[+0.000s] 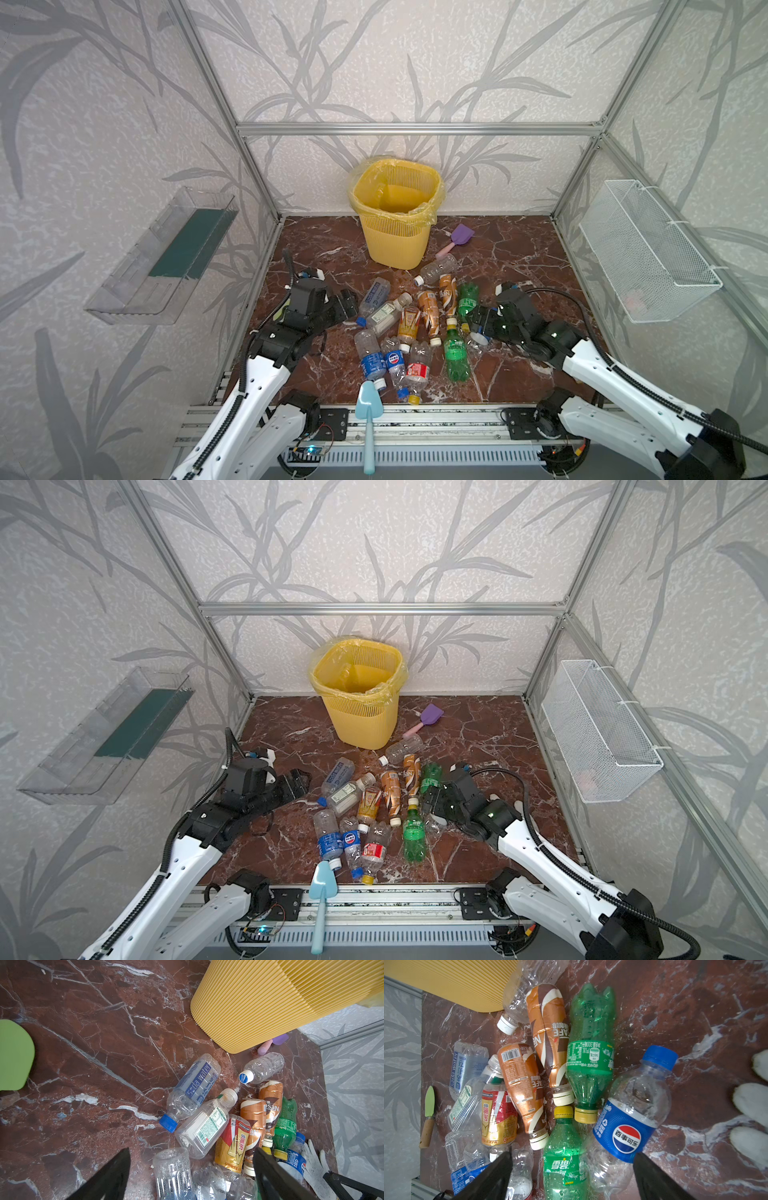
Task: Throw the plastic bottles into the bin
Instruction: 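Grasp another blue-capped bottle with the right gripper while the left returns over the pile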
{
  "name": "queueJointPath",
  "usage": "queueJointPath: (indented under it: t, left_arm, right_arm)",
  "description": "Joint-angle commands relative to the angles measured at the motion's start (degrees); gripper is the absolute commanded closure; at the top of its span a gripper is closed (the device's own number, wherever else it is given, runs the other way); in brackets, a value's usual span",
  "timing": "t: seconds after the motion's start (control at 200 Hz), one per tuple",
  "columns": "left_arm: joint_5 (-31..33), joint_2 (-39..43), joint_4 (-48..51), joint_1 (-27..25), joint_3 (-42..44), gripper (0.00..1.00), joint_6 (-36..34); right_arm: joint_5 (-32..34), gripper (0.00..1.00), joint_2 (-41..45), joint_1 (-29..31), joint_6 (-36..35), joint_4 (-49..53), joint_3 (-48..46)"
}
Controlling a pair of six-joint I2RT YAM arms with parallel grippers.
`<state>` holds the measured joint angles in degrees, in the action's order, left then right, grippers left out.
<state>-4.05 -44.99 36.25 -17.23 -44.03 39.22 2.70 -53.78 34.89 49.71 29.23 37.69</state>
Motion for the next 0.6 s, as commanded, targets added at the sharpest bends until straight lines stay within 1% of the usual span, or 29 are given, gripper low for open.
queueJointPath:
  t: [0.0, 0.21, 0.405, 0.595]
  left_arm:
    - [-0.66, -0.30, -1.48, 0.10, 1.18, 0.09, 1.42]
    - [-0.74, -0.66, -1.79, 0.17, 2.09, 0.09, 1.94]
    - [-1.18, -1.10, -2.36, 0.14, 2.19, 0.09, 1.93]
    - [-1.22, -1.41, -2.53, 0.18, 2.08, 0.09, 1.95]
  right_arm:
    - [-0.33, 0.08, 0.78, -1.72, 0.47, 2.39, -1.24]
    - [-3.02, 0.08, 0.28, -6.41, -0.05, 2.17, -2.51]
    - [-7.37, 0.06, -1.87, -11.66, -0.48, 0.18, -4.14]
    - [-9.00, 0.07, -4.73, -12.75, -0.37, -1.89, -4.60]
